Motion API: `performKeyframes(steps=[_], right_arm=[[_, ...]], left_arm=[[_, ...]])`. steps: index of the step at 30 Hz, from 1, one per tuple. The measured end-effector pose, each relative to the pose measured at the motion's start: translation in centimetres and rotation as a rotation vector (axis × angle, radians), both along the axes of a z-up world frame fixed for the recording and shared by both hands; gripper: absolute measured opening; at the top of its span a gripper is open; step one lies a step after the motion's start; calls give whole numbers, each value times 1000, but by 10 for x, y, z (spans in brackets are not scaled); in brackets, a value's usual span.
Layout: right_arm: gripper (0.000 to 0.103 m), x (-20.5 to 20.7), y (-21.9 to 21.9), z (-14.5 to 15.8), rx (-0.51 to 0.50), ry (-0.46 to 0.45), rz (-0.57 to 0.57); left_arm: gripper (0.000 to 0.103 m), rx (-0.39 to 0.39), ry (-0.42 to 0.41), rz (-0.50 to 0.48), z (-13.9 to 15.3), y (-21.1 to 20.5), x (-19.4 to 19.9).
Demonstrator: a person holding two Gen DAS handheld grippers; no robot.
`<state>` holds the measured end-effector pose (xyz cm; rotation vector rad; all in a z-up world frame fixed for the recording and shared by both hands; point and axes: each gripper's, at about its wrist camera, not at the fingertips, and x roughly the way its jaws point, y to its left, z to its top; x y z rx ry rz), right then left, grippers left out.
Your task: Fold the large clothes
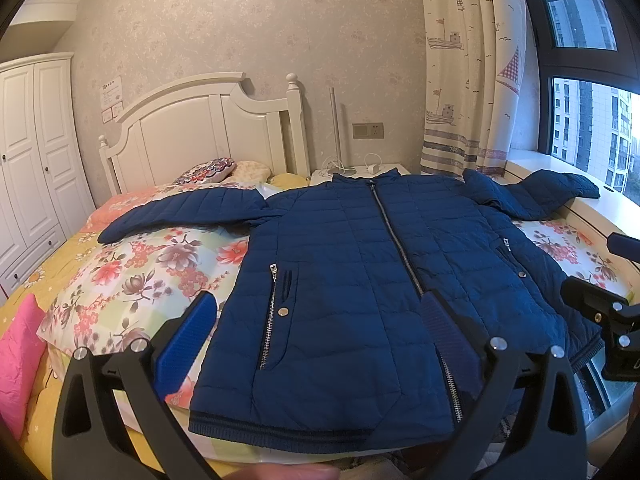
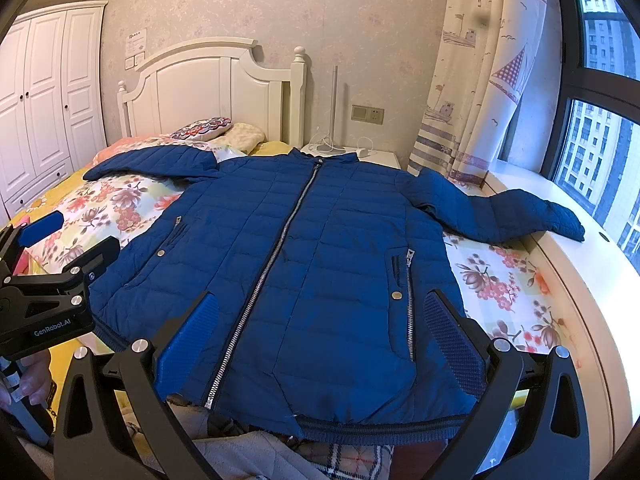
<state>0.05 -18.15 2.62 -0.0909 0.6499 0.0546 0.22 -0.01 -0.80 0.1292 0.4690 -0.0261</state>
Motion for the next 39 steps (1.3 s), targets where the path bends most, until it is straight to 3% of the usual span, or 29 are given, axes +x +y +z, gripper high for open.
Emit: performKeyframes(steps=[12, 20, 24, 28, 34, 39], right_arm=[[99, 2, -2, -5, 9, 12, -3], [99, 19, -14, -25, 21, 48, -22], [99, 50, -34, -46, -22, 110, -60], [99, 102, -95, -67, 59, 207, -189], [99, 178, -207, -84, 132, 239, -460], [99, 230, -292, -101, 236, 239, -652]], left_arm=[[101, 3, 12, -1, -6, 0, 0], [101, 5, 91, -20, -21, -1, 20], [101, 76, 206, -41, -43, -7, 72], [101, 151, 317, -37, -61, -7, 147], [101, 171, 398, 25, -74, 0, 258], [101, 125, 464, 83, -95, 8, 317]])
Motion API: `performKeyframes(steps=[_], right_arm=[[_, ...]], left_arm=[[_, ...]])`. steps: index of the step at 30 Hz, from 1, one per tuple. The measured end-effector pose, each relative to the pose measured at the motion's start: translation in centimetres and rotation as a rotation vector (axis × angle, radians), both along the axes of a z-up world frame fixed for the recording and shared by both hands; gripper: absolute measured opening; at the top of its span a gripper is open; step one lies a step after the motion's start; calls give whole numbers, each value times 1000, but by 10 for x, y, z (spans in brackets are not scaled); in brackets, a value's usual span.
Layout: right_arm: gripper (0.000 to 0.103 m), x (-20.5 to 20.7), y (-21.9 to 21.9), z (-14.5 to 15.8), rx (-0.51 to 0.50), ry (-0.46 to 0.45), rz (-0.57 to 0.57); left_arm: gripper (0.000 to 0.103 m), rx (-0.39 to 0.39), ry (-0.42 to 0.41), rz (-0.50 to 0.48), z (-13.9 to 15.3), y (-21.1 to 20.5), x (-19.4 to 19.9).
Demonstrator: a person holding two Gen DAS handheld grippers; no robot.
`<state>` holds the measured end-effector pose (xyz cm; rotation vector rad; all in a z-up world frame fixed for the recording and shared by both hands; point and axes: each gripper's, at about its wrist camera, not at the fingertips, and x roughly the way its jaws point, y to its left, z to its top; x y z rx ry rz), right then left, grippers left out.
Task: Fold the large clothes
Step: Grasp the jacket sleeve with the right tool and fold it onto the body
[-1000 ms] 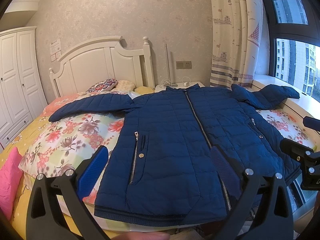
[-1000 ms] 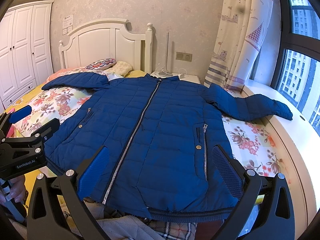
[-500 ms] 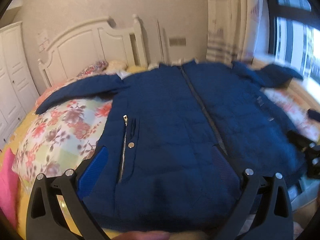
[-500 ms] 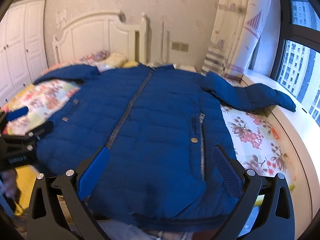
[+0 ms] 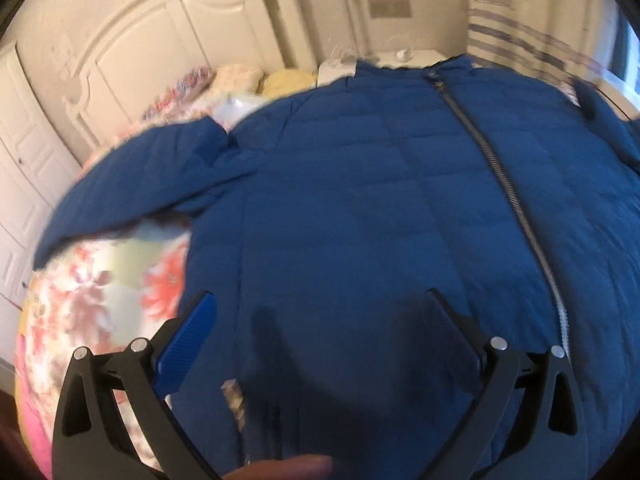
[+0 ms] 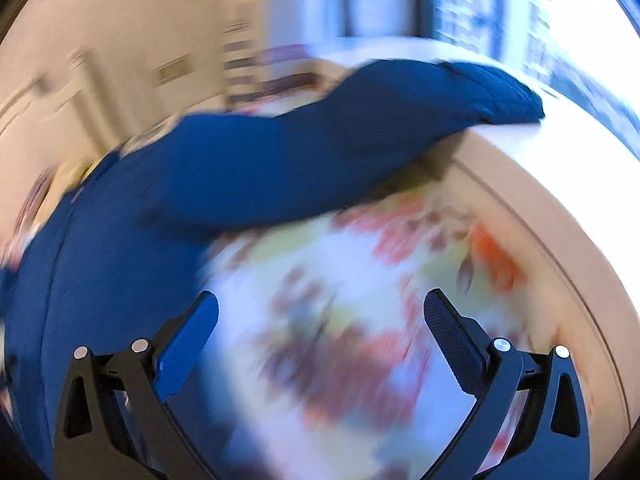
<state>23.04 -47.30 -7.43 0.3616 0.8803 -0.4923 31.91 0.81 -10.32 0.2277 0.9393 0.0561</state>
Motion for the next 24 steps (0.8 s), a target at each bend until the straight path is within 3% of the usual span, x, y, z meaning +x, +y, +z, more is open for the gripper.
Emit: performKeyframes(steps=[5, 8, 9, 10, 13, 15, 18, 21, 24], right_arm=[[99, 43, -49, -10, -5, -11, -94], [99, 60, -69, -15, -23, -10, -131], [93, 63, -68, -14, -24, -13, -141], [74, 65, -69, -13, -18, -25, -150], [38, 71, -61, 5, -31, -125, -137], [27, 74, -31, 33, -87, -244, -51], [24, 83, 30, 69, -103, -339, 138], [24, 95, 99, 87, -73, -366, 368], [24, 106, 180, 84, -78, -324, 615]], left_arm=[[101, -133, -2, 18, -14, 18, 9], [101, -168, -1, 16, -15, 22, 8], [101, -172, -1, 16, -15, 22, 8], [101, -171, -2, 16, -15, 21, 10], [101, -158, -3, 21, -16, 17, 11], [101, -159, -5, 34, -16, 17, 10], [101, -160, -6, 35, -15, 17, 9], [101, -169, -8, 34, -15, 18, 8], [101, -172, -9, 33, -14, 19, 8]])
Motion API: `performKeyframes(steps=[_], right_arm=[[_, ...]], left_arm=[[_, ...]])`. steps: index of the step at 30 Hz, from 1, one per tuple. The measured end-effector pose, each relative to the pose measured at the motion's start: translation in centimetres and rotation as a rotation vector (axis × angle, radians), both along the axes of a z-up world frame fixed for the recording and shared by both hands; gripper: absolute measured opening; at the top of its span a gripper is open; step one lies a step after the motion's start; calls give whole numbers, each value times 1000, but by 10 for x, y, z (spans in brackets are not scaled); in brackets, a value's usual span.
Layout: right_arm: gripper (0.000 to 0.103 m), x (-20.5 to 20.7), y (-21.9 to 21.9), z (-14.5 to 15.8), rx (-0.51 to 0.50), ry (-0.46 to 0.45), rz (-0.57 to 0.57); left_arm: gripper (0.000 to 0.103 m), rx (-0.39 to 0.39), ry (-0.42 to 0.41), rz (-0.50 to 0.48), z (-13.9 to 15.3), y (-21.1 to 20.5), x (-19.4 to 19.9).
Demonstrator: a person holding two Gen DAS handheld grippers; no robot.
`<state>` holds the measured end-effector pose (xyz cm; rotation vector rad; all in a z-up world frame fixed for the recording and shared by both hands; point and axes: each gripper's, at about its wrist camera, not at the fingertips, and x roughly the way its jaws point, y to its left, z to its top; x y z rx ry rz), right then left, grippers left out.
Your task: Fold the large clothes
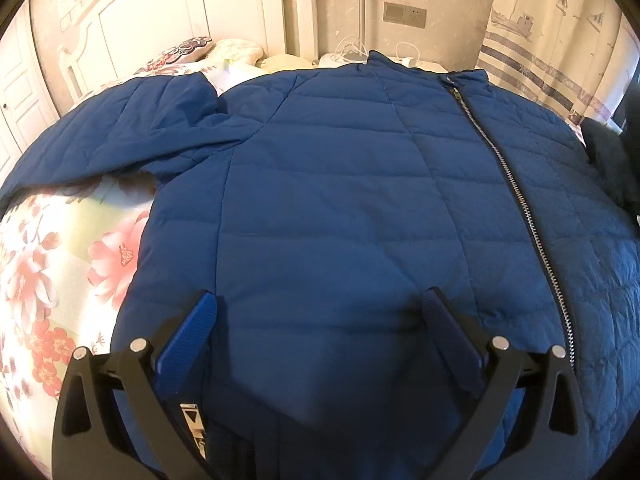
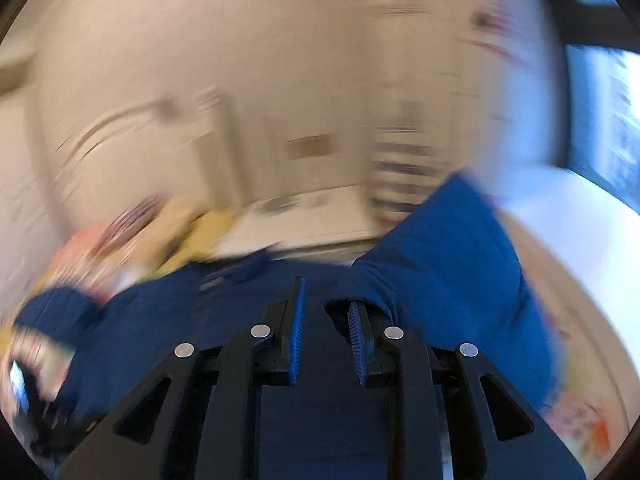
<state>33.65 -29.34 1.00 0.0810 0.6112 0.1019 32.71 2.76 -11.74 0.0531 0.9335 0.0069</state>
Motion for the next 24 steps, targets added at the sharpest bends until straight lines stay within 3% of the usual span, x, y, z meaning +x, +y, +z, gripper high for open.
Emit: performKeyframes(steps=[2, 6, 8, 9, 12, 16, 20, 22, 23, 24], right_arm=[[25, 6, 47, -23, -34, 92, 115], [25, 23, 99, -111, -149, 423, 245], [28, 12, 96, -116, -161, 358, 255], [38, 10, 94, -115, -160, 369, 267], [87, 0, 86, -103, -140, 412, 265], [88, -48, 81, -70, -163, 289, 213], [88, -71, 12, -54, 49, 244, 25], [86, -79, -25, -62, 168, 258, -84], [83, -81, -41, -69, 196, 269, -147], [74, -83, -50, -76, 192, 278, -192]], left_arm=[[101, -5, 0, 0, 0, 1, 0], [101, -8, -1, 0, 0, 1, 0], [101, -9, -2, 0, 0, 1, 0], [101, -10, -2, 0, 0, 1, -1], [101, -7, -1, 0, 0, 1, 0], [101, -7, -1, 1, 1, 1, -1], [101, -6, -2, 1, 1, 1, -1], [101, -4, -3, 0, 1, 0, -1], [101, 4, -6, -6, 3, -2, -3], [101, 12, -12, -18, 5, -5, -4]])
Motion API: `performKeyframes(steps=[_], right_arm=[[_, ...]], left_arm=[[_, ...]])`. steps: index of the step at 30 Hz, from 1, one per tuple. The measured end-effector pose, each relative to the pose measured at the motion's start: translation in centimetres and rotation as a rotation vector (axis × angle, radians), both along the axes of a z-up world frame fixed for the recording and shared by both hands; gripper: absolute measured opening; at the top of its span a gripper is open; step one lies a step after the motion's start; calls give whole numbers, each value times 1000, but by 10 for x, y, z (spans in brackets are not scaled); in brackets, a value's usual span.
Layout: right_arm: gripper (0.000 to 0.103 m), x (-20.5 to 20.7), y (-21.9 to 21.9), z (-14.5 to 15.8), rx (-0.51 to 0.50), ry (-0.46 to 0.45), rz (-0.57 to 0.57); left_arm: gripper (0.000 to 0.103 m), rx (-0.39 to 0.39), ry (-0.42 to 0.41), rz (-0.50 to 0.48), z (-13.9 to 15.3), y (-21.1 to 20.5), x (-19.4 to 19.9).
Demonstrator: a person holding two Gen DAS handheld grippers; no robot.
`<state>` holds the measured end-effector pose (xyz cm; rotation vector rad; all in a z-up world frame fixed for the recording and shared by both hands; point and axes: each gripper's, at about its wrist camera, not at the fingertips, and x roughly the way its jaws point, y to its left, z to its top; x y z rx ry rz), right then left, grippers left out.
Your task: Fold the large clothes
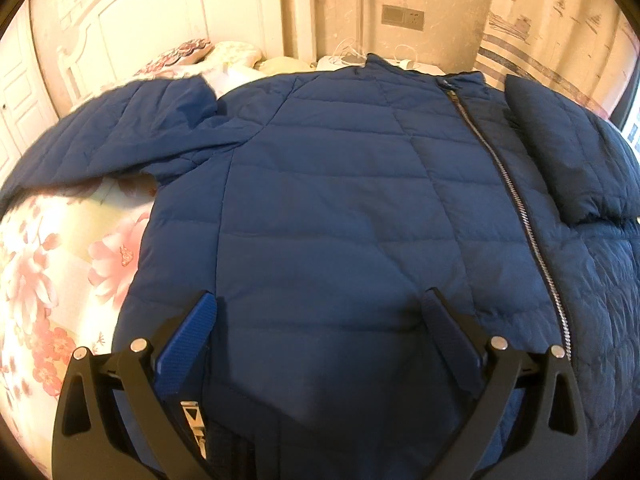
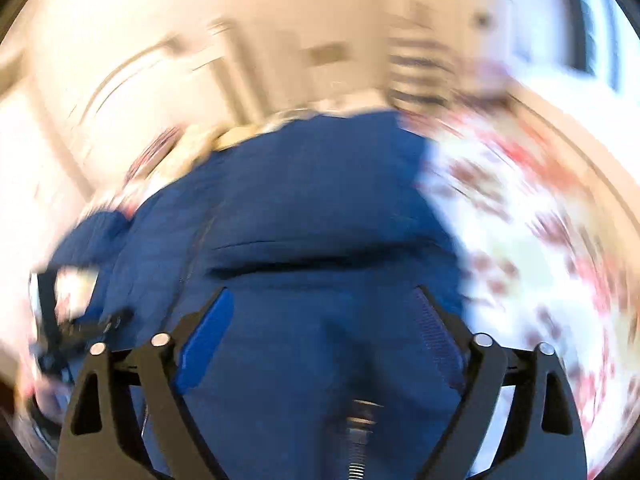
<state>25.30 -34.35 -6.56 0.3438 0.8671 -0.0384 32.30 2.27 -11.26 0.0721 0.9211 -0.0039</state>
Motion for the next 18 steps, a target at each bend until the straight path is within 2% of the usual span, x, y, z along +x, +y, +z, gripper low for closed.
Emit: performKeyframes(steps=[1, 2, 3, 5, 6, 9, 11, 15, 17, 18], right_arm=[[65, -2, -9, -8, -45, 14, -72], [62, -3, -14, -16, -101, 23, -140], [60, -2, -15, -23, -116, 33, -173], [56, -4, -29, -37, -28, 43, -225], [52, -6, -32, -36, -34, 29, -253], [48, -7, -38, -34, -33, 13, -287], [43, -8, -41, -34, -23, 4, -306], [39, -18, -48, -32, -13, -18, -336], [39, -20, -48, -33, -1, -12, -340], [39, -18, -48, -35, 1, -9, -340]], left_arm=[[101, 13, -23, -37, 6, -8, -3], [101, 27, -50, -81, 13, -18, -6], [101, 46, -80, -131, 22, -33, -10], [101, 88, -134, -224, 38, -66, -15], [101, 107, -154, -262, 43, -80, -16], [101, 165, -194, -423, 53, -149, -13], [98, 217, -233, -529, 51, -203, -10], [85, 330, -270, -647, 31, -279, 4], [82, 350, -256, -681, 20, -299, 11], [74, 368, -250, -707, 14, -308, 12]])
